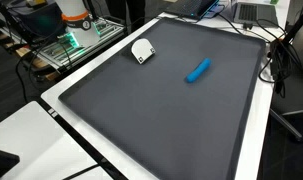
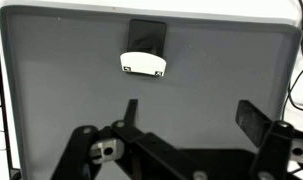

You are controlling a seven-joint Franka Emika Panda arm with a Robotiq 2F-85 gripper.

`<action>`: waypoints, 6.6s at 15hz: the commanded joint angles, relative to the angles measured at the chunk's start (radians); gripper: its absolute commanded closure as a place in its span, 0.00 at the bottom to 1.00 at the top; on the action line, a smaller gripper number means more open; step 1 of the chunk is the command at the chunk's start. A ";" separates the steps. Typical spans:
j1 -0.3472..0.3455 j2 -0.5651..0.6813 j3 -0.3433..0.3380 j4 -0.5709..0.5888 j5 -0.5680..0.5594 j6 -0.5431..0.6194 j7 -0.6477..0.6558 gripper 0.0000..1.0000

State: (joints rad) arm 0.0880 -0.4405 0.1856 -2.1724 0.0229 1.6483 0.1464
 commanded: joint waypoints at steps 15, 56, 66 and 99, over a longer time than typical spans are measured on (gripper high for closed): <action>-0.022 0.011 -0.110 -0.221 0.280 0.235 0.037 0.00; -0.075 0.320 -0.131 -0.574 0.619 0.937 0.786 0.00; -0.065 0.383 -0.126 -0.573 0.628 1.043 0.783 0.00; -0.074 0.277 -0.133 -0.528 0.622 0.990 0.784 0.99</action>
State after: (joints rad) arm 0.0201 -0.1060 0.0661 -2.7248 0.6958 2.7303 0.9184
